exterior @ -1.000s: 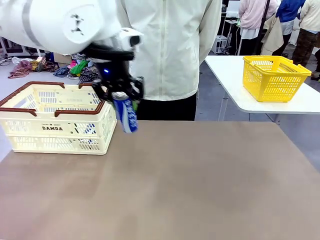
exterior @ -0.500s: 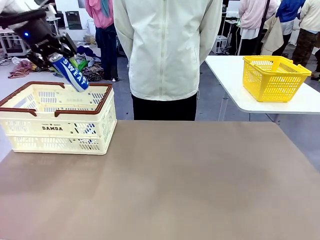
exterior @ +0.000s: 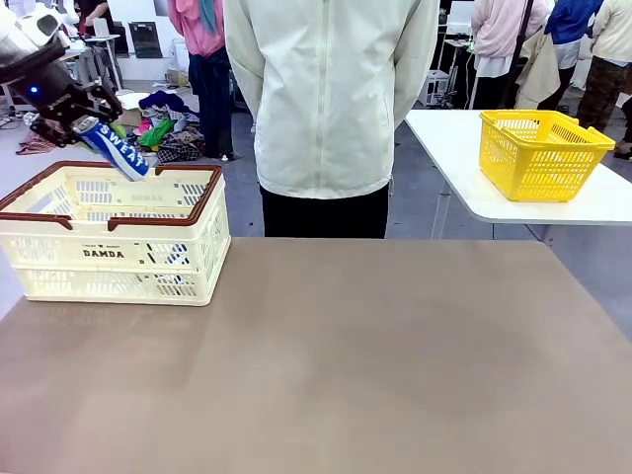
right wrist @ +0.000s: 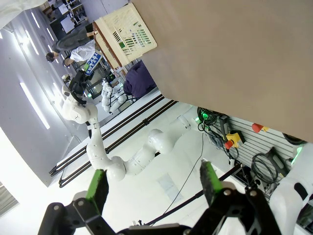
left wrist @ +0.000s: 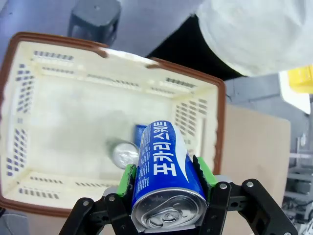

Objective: Place the drinks into the Shopping basket.
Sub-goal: Pick up one drink and place it into the Shopping basket.

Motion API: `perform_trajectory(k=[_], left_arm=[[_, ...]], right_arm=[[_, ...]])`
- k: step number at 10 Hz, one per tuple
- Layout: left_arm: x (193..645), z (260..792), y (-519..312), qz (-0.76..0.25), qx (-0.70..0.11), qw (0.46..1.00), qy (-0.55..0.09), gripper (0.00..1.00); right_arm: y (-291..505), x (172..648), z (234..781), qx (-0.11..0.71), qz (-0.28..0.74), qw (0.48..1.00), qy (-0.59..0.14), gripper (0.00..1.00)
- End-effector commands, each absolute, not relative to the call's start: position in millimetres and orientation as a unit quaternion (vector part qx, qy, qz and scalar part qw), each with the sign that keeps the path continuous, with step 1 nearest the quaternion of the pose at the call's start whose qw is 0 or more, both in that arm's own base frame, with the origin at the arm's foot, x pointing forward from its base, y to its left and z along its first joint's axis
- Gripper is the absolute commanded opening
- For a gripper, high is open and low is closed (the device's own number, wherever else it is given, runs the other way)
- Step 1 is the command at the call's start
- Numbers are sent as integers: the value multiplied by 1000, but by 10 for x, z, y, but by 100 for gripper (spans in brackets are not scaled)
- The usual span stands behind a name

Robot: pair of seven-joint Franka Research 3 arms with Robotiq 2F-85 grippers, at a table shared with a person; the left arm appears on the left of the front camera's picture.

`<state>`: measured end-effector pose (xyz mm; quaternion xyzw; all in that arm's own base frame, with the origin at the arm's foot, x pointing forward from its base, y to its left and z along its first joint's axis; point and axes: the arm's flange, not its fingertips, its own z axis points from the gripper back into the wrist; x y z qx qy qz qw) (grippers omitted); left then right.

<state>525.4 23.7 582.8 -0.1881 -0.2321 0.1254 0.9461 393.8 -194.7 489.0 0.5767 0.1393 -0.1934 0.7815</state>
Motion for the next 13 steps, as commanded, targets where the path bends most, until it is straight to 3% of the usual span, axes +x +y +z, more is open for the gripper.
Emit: perform_trajectory(k=[1,7,13], left_arm=[[5276,5749,426,119,-136,956,-230,0],[5323,4956,299,88,35,984,-154,0],[5227,4475,304,86,27,988,-124,0]], right_arm=[[-1935,3922,4922,569,-201,784,144,100],[-1935,3922,4922,569,-201,784,144,100],[-1935,3922,4922,569,-201,784,144,100]])
